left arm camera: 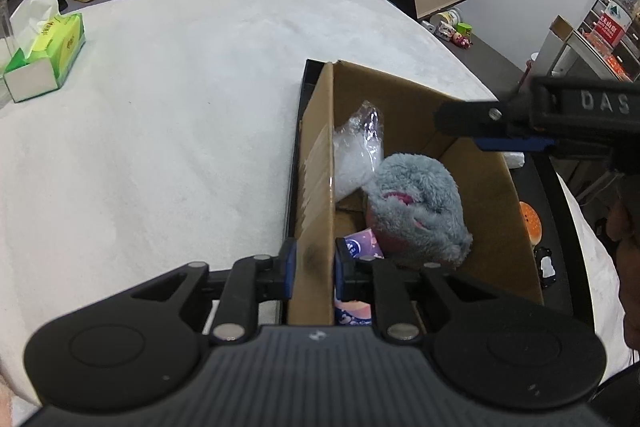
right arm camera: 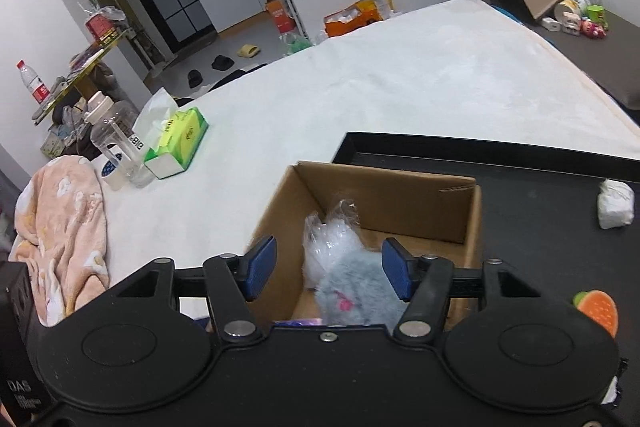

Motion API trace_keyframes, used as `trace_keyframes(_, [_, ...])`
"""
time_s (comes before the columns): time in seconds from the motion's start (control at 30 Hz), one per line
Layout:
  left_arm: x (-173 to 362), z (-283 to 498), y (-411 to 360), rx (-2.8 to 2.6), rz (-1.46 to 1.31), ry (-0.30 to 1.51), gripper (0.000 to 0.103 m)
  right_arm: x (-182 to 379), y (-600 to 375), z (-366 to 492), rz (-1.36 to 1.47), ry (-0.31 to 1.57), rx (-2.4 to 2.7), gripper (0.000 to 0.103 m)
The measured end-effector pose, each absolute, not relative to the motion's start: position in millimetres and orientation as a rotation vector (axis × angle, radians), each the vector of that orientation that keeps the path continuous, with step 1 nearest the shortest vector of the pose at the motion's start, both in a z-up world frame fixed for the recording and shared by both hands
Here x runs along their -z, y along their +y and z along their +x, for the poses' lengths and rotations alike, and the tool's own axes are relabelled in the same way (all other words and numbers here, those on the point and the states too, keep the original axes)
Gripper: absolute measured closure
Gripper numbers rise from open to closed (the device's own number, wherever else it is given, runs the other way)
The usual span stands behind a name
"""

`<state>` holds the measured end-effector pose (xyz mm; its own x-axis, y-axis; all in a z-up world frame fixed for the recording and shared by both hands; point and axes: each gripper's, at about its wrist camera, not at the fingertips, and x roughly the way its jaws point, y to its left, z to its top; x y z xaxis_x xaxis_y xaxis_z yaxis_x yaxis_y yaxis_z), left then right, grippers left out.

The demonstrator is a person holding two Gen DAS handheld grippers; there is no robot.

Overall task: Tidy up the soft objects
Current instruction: 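Lift the filling bag with the right tool and drop it into the box, then move the right tool back over the tray toward the burger squishy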

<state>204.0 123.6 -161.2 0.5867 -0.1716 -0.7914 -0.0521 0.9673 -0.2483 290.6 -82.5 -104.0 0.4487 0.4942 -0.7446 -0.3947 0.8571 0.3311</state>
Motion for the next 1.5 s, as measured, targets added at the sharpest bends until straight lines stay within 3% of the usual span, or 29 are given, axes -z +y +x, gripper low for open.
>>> trace_keyframes(0.13, [157.6, 205.8, 121.7, 0.045, -0.243, 0.942, 0.083, 100.9, -93.1, 286.8, 0.112, 0.952, -0.533, 0.045])
trace_keyframes(0.6, [143.8, 210.0, 112.3, -0.052, -0.173, 0.913, 0.05, 94.3, -148.1, 273.6, 0.113, 0.935, -0.444, 0.03])
trace_keyframes(0.83, [139.3, 214.7, 99.5, -0.057, -0.138, 0.913, 0.046, 102.4, -179.8, 267.5, 0.114, 0.957, -0.383, 0.024])
trace_keyframes(1.5, [139.8, 225.8, 71.6, -0.056, -0.042, 0.931, 0.034, 159.6, -252.9, 261.2, 0.146, 1.076, -0.259, 0.023])
